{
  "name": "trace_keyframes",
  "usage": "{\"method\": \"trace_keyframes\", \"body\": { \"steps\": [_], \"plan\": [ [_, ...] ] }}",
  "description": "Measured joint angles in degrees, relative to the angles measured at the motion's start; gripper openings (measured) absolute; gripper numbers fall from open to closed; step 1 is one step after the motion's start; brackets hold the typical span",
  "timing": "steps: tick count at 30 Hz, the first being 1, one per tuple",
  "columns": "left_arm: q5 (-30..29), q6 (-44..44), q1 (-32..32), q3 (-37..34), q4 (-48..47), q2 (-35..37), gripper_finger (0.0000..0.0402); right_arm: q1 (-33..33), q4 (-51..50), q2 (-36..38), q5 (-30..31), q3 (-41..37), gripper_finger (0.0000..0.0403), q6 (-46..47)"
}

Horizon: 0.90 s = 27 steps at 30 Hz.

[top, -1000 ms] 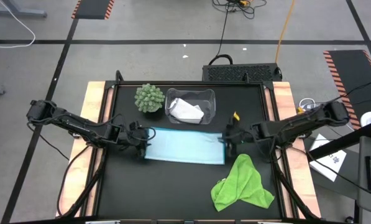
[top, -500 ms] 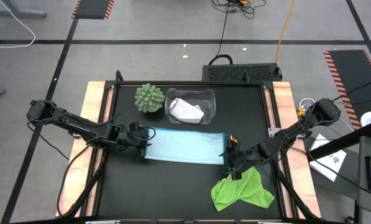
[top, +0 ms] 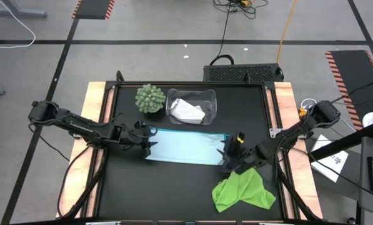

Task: Fold microfiber towels
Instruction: Fold the blue towel

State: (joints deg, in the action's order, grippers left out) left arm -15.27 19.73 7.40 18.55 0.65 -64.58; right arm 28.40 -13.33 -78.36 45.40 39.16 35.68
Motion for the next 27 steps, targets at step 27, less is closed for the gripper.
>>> {"method": "trace_keyframes", "body": {
  "steps": [27],
  "plan": [
    [2.0,-10.7,0.0,0.1,7.1,-8.6,0.0209,-27.6,-12.8,4.0,-40.5,-1.3,0.0189,18.5]
  ]
}}
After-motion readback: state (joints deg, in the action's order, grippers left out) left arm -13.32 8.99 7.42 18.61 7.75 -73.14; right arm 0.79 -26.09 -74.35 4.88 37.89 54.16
